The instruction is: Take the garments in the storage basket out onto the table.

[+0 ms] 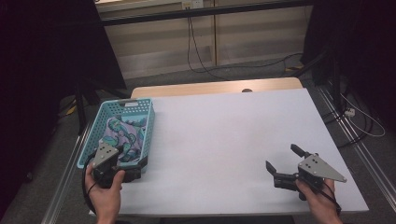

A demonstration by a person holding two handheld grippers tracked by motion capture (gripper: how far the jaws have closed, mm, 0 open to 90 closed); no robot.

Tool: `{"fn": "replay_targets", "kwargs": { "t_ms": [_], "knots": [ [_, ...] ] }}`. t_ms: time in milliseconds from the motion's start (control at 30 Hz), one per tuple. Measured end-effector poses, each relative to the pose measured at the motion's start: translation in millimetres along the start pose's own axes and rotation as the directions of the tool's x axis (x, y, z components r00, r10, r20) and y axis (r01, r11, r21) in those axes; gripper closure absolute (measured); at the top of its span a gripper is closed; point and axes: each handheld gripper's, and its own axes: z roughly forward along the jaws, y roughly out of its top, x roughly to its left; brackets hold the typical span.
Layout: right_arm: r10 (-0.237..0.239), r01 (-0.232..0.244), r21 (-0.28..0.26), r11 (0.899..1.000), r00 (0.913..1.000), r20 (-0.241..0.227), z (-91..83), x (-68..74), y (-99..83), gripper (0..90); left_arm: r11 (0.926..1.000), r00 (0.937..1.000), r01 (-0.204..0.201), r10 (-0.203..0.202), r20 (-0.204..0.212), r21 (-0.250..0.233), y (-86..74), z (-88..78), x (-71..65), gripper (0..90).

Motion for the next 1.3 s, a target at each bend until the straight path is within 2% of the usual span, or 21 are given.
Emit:
{"fn": "replay_targets", "kwargs": {
  "t_ms": [133,267,333,367,500,667,767,833,967,1033,1067,1100,1133,1200,1233,1300],
  "knots": [
    [0.006,-0.006,0.007,1.000,1.0000,-0.004,2.4,0.7,-0.6,0.9,0.9999,0.9998,0.016,-0.016,-0.014,0.005,2.6,-1.2,11.1,5.6],
    [0.010,-0.009,0.010,1.000,0.9998,-0.014,3.8,1.2,-0.6,0.9,0.9992,0.9992,0.025,-0.024,-0.032,0.032,7.1,-1.4,22.4,5.5],
    [0.010,-0.010,0.012,1.000,0.9998,-0.017,4.0,1.3,-0.6,0.9,0.9987,0.9992,0.033,-0.032,-0.022,0.039,8.7,0.1,28.1,5.2],
    [0.012,-0.011,0.012,1.000,0.9998,-0.018,4.2,1.2,-0.7,0.9,0.9983,0.9990,0.036,-0.035,-0.029,0.045,9.7,1.3,30.0,5.1],
    [0.013,-0.013,0.018,1.000,0.9997,-0.019,5.4,0.6,-0.9,0.9,0.9992,0.9976,0.014,-0.012,-0.068,0.038,15.5,8.5,31.6,5.1],
    [0.013,-0.012,0.032,0.999,0.9996,-0.026,7.5,0.2,-1.9,0.7,0.9985,0.9965,0.016,-0.011,-0.083,0.052,28.5,19.2,36.2,5.6],
    [0.014,-0.013,0.030,0.999,0.9994,-0.031,7.1,0.4,-1.6,0.7,0.9992,0.9926,0.011,-0.006,-0.121,0.038,35.8,24.9,43.6,5.5],
    [0.017,-0.016,0.036,0.999,0.9992,-0.036,7.2,0.4,-2.0,0.4,0.9982,0.9913,0.013,-0.005,-0.132,0.059,38.6,29.7,50.8,5.4],
    [0.019,-0.018,0.041,0.999,0.9991,-0.039,7.7,0.2,-2.5,0.1,0.9954,0.9930,0.019,-0.008,-0.118,0.094,41.1,41.2,67.1,5.4],
    [0.018,-0.016,0.041,0.999,0.9991,-0.039,7.8,0.6,-2.4,0.1,0.9925,0.9876,0.006,0.013,-0.156,0.122,41.4,46.8,73.1,5.1],
    [0.018,-0.016,0.041,0.999,0.9990,-0.041,7.9,0.7,-2.5,0.1,0.9923,0.9880,0.021,-0.002,-0.154,0.122,41.3,48.2,76.1,5.1],
    [0.018,-0.016,0.042,0.999,0.9990,-0.042,8.0,0.8,-2.5,0.1,0.9929,0.9904,0.043,-0.027,-0.135,0.111,40.9,50.8,81.8,4.9],
    [0.017,-0.015,0.042,0.999,0.9990,-0.042,8.1,0.9,-2.4,0.3,0.9910,0.9891,0.051,-0.033,-0.144,0.124,40.6,53.5,86.0,4.4],
    [0.019,-0.017,0.042,0.999,0.9989,-0.043,8.3,1.0,-2.3,0.4,0.9859,0.9782,0.085,-0.055,-0.200,0.144,39.6,61.6,94.5,4.2],
    [0.017,-0.015,0.042,0.999,0.9989,-0.043,8.4,1.2,-2.3,0.5,0.9797,0.9755,0.108,-0.072,-0.208,0.169,38.5,65.8,98.9,4.3],
    [0.016,-0.014,0.042,0.999,0.9989,-0.045,8.1,1.4,-2.3,0.4,0.9695,0.9756,0.140,-0.100,-0.195,0.201,35.6,72.4,107.0,4.6]
  ]
}}
